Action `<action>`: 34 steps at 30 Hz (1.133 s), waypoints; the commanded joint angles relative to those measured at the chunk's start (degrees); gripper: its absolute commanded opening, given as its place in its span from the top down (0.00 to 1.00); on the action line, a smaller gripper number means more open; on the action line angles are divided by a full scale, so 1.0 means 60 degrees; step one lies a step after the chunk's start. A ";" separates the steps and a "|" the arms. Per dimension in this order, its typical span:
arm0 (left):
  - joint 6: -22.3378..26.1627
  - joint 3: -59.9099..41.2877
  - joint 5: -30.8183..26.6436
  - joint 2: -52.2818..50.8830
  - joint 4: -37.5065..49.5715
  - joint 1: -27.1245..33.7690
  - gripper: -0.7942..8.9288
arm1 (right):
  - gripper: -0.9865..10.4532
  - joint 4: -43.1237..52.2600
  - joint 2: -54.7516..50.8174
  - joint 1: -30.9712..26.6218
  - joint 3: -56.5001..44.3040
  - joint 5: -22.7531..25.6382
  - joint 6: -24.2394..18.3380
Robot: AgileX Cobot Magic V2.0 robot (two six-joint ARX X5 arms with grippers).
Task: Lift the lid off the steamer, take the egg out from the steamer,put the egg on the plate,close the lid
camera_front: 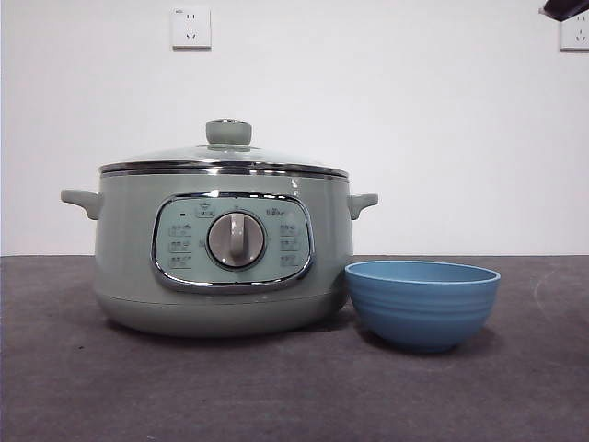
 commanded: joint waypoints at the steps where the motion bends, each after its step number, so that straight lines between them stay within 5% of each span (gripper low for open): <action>1: -0.0106 -0.0135 -0.0007 -0.0025 0.0066 0.0022 0.92 | 0.91 0.0025 -0.0007 0.0015 0.0004 0.0022 0.0055; 4: -0.0109 -0.0135 -0.0007 -0.0025 0.0066 0.0022 0.92 | 0.91 0.0062 -0.0076 0.0102 0.0004 0.0080 -0.0146; 11: -0.0109 -0.0135 -0.0011 -0.0025 0.0066 0.0022 0.92 | 0.91 0.0189 -0.1104 -0.0273 0.0004 0.1796 -0.0652; 18: -0.0109 -0.0135 -0.0015 -0.0025 0.0066 0.0022 0.92 | 0.91 0.0310 -0.2936 -0.1504 -0.0033 0.1665 -0.0688; 25: -0.0109 -0.0135 -0.0011 -0.0025 0.0066 0.0022 0.92 | 0.91 0.6014 -0.6094 -0.3279 -0.4371 0.1217 0.0280; 34: -0.0106 -0.0135 -0.0011 -0.0025 0.0066 0.0022 0.92 | 0.91 0.8123 -0.7351 -0.3570 -0.7690 0.1290 0.0419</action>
